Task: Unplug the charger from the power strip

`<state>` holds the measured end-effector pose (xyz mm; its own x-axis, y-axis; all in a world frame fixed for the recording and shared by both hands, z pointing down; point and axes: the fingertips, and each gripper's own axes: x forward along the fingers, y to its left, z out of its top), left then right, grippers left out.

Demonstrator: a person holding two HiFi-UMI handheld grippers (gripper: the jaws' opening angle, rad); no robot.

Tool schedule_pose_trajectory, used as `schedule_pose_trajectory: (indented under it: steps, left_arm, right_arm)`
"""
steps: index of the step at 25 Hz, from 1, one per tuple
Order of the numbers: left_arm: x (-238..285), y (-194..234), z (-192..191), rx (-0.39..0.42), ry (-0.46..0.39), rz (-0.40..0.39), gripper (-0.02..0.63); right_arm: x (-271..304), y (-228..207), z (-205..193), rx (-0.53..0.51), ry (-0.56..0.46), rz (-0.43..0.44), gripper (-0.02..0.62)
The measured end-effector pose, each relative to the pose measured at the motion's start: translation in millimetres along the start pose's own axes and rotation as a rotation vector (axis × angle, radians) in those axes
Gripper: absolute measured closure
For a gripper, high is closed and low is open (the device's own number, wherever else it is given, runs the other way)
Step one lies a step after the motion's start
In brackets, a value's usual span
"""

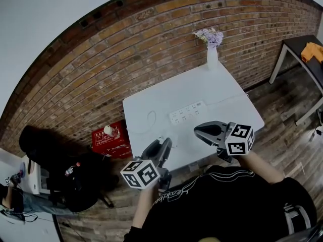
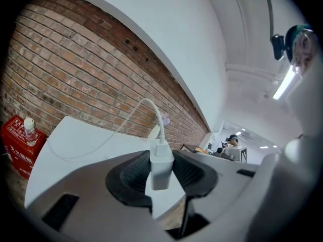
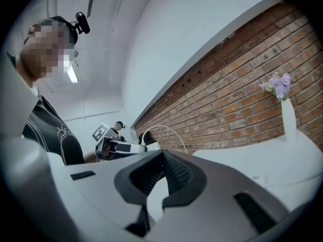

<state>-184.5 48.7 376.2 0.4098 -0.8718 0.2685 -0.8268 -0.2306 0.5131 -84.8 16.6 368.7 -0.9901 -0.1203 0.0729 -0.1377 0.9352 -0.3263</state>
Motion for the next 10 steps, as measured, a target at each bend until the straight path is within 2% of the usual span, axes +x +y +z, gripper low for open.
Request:
schedule_pose_trajectory:
  steps: [10]
  left_arm:
    - [-2.7, 6.5, 1.7, -0.012, -0.004, -0.009, 0.471]
  right_arm:
    - [10.4, 7.4, -0.1, -0.021, 0.032, 0.001, 0.598]
